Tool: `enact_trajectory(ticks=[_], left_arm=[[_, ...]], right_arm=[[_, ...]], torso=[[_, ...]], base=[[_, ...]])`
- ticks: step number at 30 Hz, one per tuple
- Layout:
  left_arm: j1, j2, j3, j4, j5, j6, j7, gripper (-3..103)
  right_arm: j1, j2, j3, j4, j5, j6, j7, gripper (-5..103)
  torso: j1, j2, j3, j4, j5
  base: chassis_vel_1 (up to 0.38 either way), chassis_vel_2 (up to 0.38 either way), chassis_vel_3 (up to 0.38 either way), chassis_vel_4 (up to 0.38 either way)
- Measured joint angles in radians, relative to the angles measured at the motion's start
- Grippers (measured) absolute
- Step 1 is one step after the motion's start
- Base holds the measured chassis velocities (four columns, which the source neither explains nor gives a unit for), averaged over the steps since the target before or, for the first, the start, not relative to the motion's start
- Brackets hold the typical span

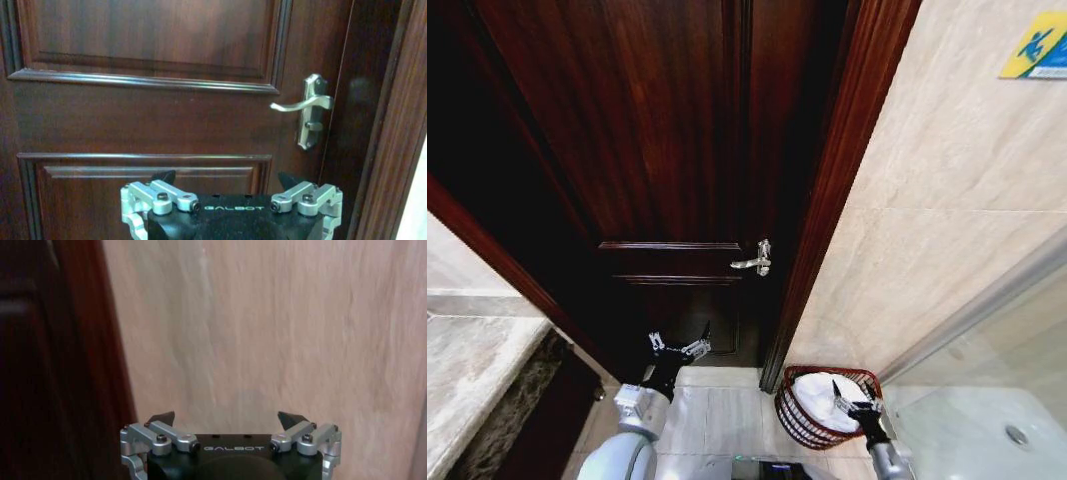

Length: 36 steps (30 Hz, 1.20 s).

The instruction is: Discard the used towel into the hamper.

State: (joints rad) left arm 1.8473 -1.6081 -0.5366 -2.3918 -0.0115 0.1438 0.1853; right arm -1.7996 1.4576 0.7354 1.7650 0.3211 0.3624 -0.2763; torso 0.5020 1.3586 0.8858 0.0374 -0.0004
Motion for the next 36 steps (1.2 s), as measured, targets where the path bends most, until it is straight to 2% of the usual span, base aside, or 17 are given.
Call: enact_trajectory(ticks=[2, 3, 5, 6, 8, 10, 11, 15, 16, 18, 19, 21, 24, 28, 31, 36], left_arm=[[0.0, 0.0, 0.0, 0.0, 0.0, 0.0, 0.0, 100], [0.0, 0.0, 0.0, 0.0, 0.0, 0.0, 0.0, 100], [0.0, 0.0, 0.0, 0.0, 0.0, 0.0, 0.0, 100], [0.0, 0.0, 0.0, 0.0, 0.0, 0.0, 0.0, 100], [0.0, 0.0, 0.0, 0.0, 0.0, 0.0, 0.0, 100], [0.0, 0.0, 0.0, 0.0, 0.0, 0.0, 0.0, 100], [0.0, 0.0, 0.0, 0.0, 0.0, 0.0, 0.0, 100], [0.0, 0.0, 0.0, 0.0, 0.0, 0.0, 0.0, 100], [0.0, 0.0, 0.0, 0.0, 0.0, 0.0, 0.0, 100], [0.0, 0.0, 0.0, 0.0, 0.0, 0.0, 0.0, 100], [0.0, 0.0, 0.0, 0.0, 0.0, 0.0, 0.0, 100], [0.0, 0.0, 0.0, 0.0, 0.0, 0.0, 0.0, 100], [0.0, 0.0, 0.0, 0.0, 0.0, 0.0, 0.0, 100], [0.0, 0.0, 0.0, 0.0, 0.0, 0.0, 0.0, 100], [0.0, 0.0, 0.0, 0.0, 0.0, 0.0, 0.0, 100], [0.0, 0.0, 0.0, 0.0, 0.0, 0.0, 0.0, 100]], right_arm=[[-0.038, 0.007, -0.007, 0.116, 0.025, 0.013, -0.006, 100], [-0.038, 0.007, -0.007, 0.116, 0.025, 0.013, -0.006, 100], [-0.068, 0.018, -0.015, 0.237, 0.027, -0.012, 0.009, 100], [-0.068, 0.018, -0.015, 0.237, 0.027, -0.012, 0.009, 100], [-0.079, 0.022, -0.02, 0.323, 0.006, -0.039, 0.025, 100], [-0.085, 0.014, -0.027, 0.412, -0.016, -0.1, 0.051, 100], [-0.085, 0.014, -0.027, 0.412, -0.016, -0.1, 0.051, 100], [-0.066, -0.006, -0.023, 0.543, -0.034, -0.257, 0.097, 100], [-0.066, -0.006, -0.023, 0.543, -0.034, -0.257, 0.097, 100], [-0.049, -0.013, -0.001, 0.604, -0.038, -0.383, 0.101, 100], [-0.049, -0.013, -0.001, 0.604, -0.038, -0.383, 0.101, 100], [-0.044, -0.012, 0.01, 0.637, -0.03, -0.443, 0.113, 100], [-0.047, -0.005, 0.01, 0.644, -0.03, -0.45, 0.116, 100], [-0.053, 0.04, -0.012, 0.648, -0.037, -0.444, 0.115, 100], [-0.051, 0.071, -0.033, 0.611, -0.066, -0.405, 0.104, 100], [-0.047, 0.079, -0.037, 0.587, -0.078, -0.378, 0.101, 100]], torso=[[0.0, 0.0, 0.0, 0.0005, 0.0003], [0.0, 0.0, 0.0, 0.0005, 0.0003], [0.0, 0.0, 0.0, 0.0005, 0.0001], [0.0, 0.0, 0.0, 0.0005, 0.0001], [0.0, 0.0, 0.0, 0.0004, 0.0003], [0.0, 0.0, 0.0, 0.0004, 0.0004], [0.0, 0.0, 0.0, 0.0004, 0.0004], [0.0, 0.0, 0.0, 0.0005, 0.0005], [0.0, 0.0, 0.0, 0.0005, 0.0005], [0.0, 0.0, 0.0, 0.0004, 0.0004], [0.0, 0.0, 0.0, 0.0004, 0.0004], [0.0, 0.0, 0.0, 0.0004, 0.0003], [0.0, 0.0, 0.0, 0.0005, 0.0004], [0.0, 0.0, 0.0, 0.0003, 0.0003], [0.0, 0.0, 0.0, 0.0003, 0.0005], [0.0, 0.0, 0.0, 0.0004, 0.0005]], base=[[0.0, 0.0, 0.0, 0.0], [0.0, 0.0, 0.0, 0.0], [0.0, 0.0, 0.0, 0.0], [0.0, 0.0, 0.0, 0.0], [0.0, 0.0, 0.0, 0.0], [0.0, 0.0, 0.0, 0.0], [0.0, 0.0, 0.0, 0.0], [0.0, 0.0, 0.0, 0.0], [0.0, 0.0, 0.0, 0.0], [0.0, 0.0, 0.0, 0.0], [0.0, 0.0, 0.0, 0.0], [0.0, 0.0, 0.0, 0.0], [0.0, 0.0, 0.0, 0.0], [0.0, 0.0, 0.0, 0.0], [0.0, 0.0, 0.0, 0.0], [0.0, 0.0, 0.0, 0.0]])
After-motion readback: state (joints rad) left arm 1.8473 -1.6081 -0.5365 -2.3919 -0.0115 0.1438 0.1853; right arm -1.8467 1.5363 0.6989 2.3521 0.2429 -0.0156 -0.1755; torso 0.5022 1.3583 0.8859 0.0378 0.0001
